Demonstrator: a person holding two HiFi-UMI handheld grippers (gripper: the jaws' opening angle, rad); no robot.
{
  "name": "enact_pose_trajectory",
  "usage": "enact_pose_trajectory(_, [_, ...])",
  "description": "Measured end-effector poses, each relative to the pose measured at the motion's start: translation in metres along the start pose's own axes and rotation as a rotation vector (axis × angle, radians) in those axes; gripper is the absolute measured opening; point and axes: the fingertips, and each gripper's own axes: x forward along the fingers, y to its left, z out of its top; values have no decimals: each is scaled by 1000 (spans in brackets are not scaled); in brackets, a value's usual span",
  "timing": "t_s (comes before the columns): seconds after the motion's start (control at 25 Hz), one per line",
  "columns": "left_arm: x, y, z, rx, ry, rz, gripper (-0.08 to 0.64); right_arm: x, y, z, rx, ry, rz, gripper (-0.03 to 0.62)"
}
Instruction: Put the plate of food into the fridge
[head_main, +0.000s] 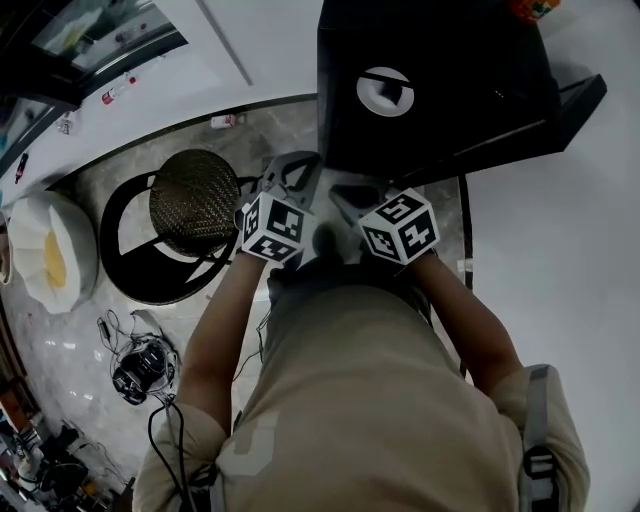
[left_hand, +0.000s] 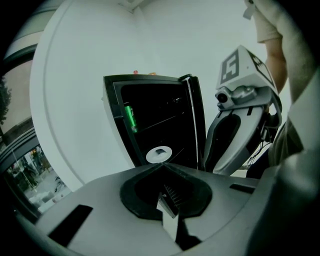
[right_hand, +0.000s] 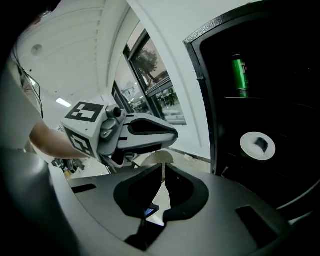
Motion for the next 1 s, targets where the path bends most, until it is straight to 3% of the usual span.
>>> enact_pose_trajectory(0.56, [-3, -37, 25, 2, 26, 50, 9, -47, 3, -15, -48, -26, 75, 35])
enact_pose_trajectory(1.0, [-2, -62, 56, 5, 15, 113, 9, -87, -10, -30, -55, -42, 84, 35])
